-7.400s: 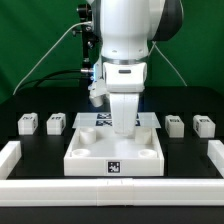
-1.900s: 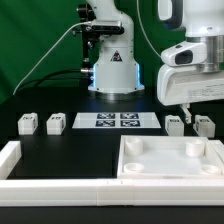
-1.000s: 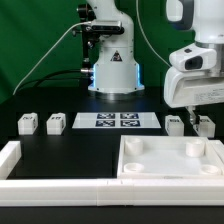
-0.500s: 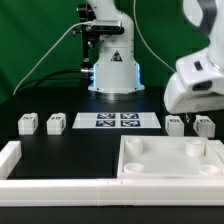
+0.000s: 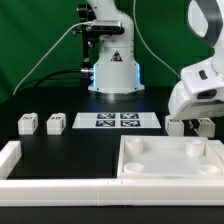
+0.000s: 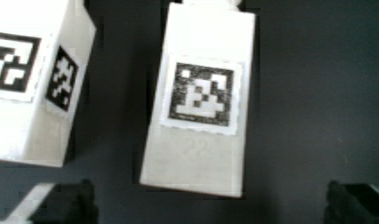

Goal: Assemble one leg

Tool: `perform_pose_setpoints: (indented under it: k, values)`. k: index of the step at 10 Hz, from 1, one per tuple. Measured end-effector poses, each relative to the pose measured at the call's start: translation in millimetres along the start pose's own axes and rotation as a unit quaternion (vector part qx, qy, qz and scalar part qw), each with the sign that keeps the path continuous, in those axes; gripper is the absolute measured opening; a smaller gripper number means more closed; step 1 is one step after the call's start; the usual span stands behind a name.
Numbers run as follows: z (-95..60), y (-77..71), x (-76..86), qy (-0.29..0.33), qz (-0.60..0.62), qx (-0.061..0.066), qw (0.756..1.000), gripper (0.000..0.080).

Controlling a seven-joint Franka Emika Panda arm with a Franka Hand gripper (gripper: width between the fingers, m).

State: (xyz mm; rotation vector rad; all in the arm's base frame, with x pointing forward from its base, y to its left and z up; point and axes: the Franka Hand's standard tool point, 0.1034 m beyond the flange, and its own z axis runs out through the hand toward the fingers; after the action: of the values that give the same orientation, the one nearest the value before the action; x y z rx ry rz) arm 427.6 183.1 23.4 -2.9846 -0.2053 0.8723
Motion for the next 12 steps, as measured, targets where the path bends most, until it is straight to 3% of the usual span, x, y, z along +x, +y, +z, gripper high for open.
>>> perform_pose_setpoints:
  k: [6,8,9,12]
  values:
    - [11.9,1.7,-4.5,-0.022,0.004,-0.001,1.0,0.0649]
    - [16.6,4.2,-16.0,-0.109,0.003,-0.007,0.994,0.0649]
    - [16.8,2.3,-4.4,-0.107,0.003,-0.004,0.994,0.0649]
    - [19.6,2.5,-6.8,-0.107,0.003,-0.004,0.994,0.0649]
